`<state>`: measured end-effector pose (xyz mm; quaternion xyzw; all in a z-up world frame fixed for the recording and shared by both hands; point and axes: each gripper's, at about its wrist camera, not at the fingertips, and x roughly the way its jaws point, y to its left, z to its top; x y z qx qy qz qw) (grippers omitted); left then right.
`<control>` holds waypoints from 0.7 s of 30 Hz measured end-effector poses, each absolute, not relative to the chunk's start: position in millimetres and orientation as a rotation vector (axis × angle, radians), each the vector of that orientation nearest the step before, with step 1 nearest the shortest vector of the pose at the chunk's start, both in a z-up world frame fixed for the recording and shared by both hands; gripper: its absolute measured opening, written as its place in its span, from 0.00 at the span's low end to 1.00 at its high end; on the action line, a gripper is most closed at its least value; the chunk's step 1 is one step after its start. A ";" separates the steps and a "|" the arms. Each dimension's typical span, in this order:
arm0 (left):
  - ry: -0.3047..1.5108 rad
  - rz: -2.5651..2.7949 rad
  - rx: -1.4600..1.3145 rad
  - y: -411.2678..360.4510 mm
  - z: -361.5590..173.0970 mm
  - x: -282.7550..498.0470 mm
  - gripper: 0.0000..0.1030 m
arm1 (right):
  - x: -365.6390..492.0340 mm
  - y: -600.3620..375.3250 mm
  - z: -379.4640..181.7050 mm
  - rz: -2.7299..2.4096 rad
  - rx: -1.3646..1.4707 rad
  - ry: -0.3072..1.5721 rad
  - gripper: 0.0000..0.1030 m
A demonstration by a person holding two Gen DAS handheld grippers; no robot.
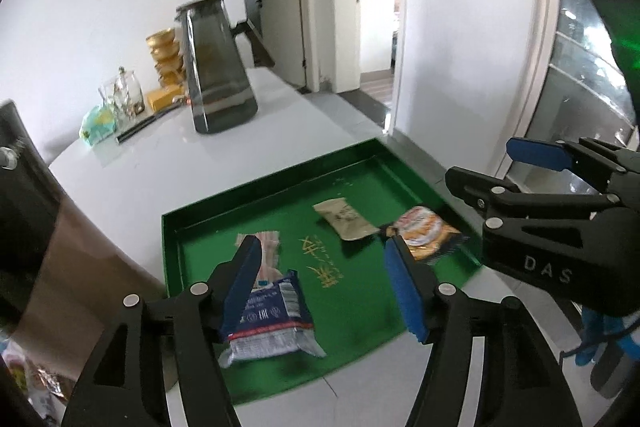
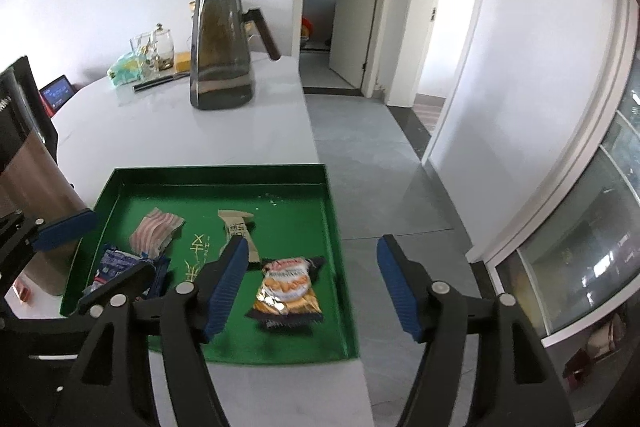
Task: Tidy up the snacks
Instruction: 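Withdraw both open tools from the tray back toward the snacks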
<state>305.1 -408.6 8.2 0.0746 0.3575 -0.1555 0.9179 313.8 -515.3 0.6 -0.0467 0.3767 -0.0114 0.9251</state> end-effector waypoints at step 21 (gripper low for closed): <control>0.431 -0.251 0.059 -250.9 139.0 158.8 0.70 | 138.7 -455.9 172.6 -0.089 -0.166 0.427 1.00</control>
